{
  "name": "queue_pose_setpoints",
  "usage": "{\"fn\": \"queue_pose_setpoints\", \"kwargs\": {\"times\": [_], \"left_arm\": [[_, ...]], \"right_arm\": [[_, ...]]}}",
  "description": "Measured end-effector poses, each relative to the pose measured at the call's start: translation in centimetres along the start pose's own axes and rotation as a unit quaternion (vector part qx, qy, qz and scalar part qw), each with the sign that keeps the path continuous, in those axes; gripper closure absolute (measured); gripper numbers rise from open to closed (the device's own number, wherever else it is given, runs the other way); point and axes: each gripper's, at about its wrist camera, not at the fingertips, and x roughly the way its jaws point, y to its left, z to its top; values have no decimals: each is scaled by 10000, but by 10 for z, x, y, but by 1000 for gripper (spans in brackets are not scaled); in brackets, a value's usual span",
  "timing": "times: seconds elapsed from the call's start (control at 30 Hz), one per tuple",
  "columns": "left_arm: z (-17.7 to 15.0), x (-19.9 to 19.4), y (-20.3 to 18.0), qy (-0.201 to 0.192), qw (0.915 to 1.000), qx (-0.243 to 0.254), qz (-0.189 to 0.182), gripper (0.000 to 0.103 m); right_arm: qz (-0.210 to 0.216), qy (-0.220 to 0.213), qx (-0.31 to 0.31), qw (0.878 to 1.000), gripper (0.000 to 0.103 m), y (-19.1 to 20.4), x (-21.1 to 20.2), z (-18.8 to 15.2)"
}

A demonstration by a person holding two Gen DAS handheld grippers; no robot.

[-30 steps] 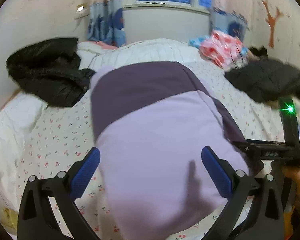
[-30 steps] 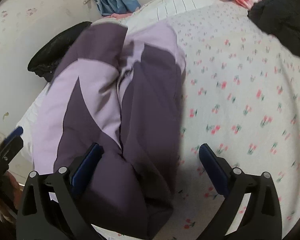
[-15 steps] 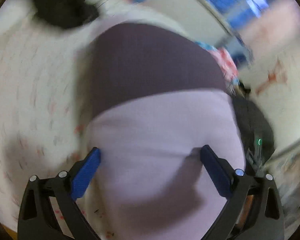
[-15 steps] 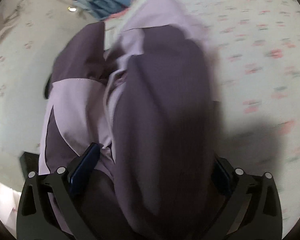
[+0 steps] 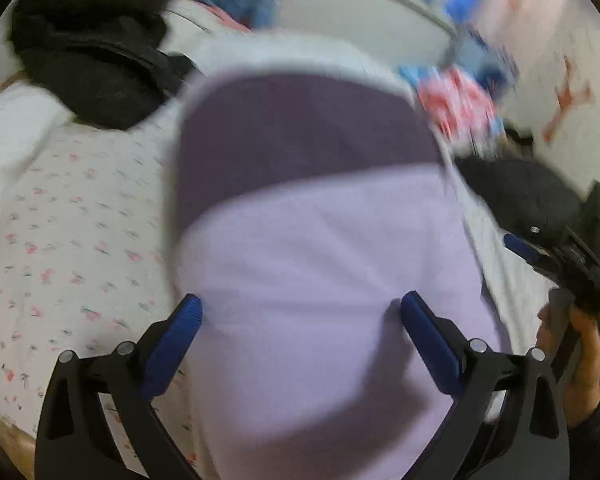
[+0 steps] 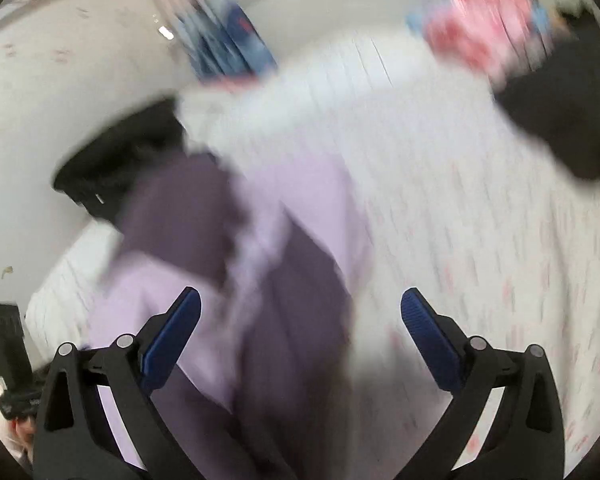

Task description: Fold large clothes

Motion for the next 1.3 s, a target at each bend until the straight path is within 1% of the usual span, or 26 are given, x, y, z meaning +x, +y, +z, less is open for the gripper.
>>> {"fn": "queue_pose_setpoints", "kwargs": {"times": [0.07, 0.1, 0.17, 0.23, 0.27, 0.3, 0.33, 0.37, 0.43, 0.5, 0.53, 0.6, 0.63, 0.67, 0.73, 0.8, 0.83, 0.9, 0.93, 1.0, 1.1, 1.13, 1.17, 1.2, 1.23, 1.3], "left_arm": [[18, -17, 10, -440, 9987, -195, 183, 7], [27, -19, 14, -552, 9978, -284, 228, 7], [38, -11, 19, -610, 9969, -410, 269, 7], [40, 11, 19, -363, 9980, -462, 223, 7], [36, 31, 17, -58, 9989, -459, 83, 7], [28, 46, 12, 179, 9988, -442, -62, 7], [22, 52, 8, 182, 9990, -406, -78, 6], [18, 53, -1, 94, 9997, -232, -1, 6], [16, 53, -16, 68, 9998, 38, 194, 6], [16, 53, -17, 135, 9995, 42, 288, 6], [17, 49, -12, 164, 9996, -63, 229, 6], [15, 36, -4, 76, 9995, -249, 183, 6], [13, 28, -3, -29, 9993, -216, 295, 6], [11, 25, -3, -93, 9991, -152, 377, 6], [3, 23, -2, -152, 9989, -112, 426, 6], [-2, 25, -3, -158, 9988, -106, 446, 6], [-6, 28, -8, -157, 9985, -25, 519, 6], [-12, 26, -17, -247, 9971, 155, 703, 6], [-15, 20, -23, -384, 9951, 295, 862, 6], [-22, 9, -32, -562, 9913, 555, 1054, 6], [-31, -5, -37, -715, 9879, 670, 1199, 6], [-33, -6, -37, -679, 9880, 671, 1216, 6], [-36, -5, -37, -621, 9885, 666, 1210, 6], [-38, -4, -38, -550, 9890, 666, 1200, 6], [-40, -4, -39, -477, 9891, 693, 1205, 6], [-46, -11, -43, -514, 9870, 799, 1297, 6]], "right_arm": [[111, -122, -500, 9986, 6, 38, 11, 23], [181, -130, -708, 9972, 6, 55, 22, 30], [40, -98, -1126, 9936, 6, 83, 52, 38], [-510, 203, -1399, 9886, 6, 91, 90, 32], [-725, 321, -1442, 9864, 6, 84, 108, 22], [-801, 355, -1354, 9869, 6, 71, 117, 12], [-768, 339, -1180, 9895, 6, 54, 118, 3], [-650, 350, -967, 9926, 6, 37, 116, -6], [-688, 409, -955, 9922, 6, 25, 111, -13], [-684, 618, -935, 9913, 6, 31, 113, -7], [-664, 637, -868, 9920, 6, 37, 103, 0], [-567, 398, -867, 9938, 6, 43, 80, 8], [-474, 263, -900, 9945, 6, 50, 63, 6], [-396, 109, -966, 9945, 6, 57, 42, 0], [-402, 63, -973, 9944, 6, 56, 27, -13], [-577, 420, -991, 9925, 6, 47, 39, -39], [-491, 565, -857, 9935, 6, 34, 49, -49], [-342, 673, -528, 9957, 6, 22, 49, -54], [-397, 675, -489, 9957, 6, 21, 43, -53], [-540, 531, -568, 9955, 6, 29, 23, -50], [-485, 170, -736, 9960, 6, 38, -13, -60], [-578, 210, -848, 9945, 6, 40, -15, -66], [-632, 412, -960, 9925, 6, 40, -8, -74], [-594, 680, -948, 9914, 6, 34, 4, -82], [-467, 833, -729, 9928, 6, 27, 11, -85], [-416, 809, -513, 9945, 6, 22, 6, -82]]}}
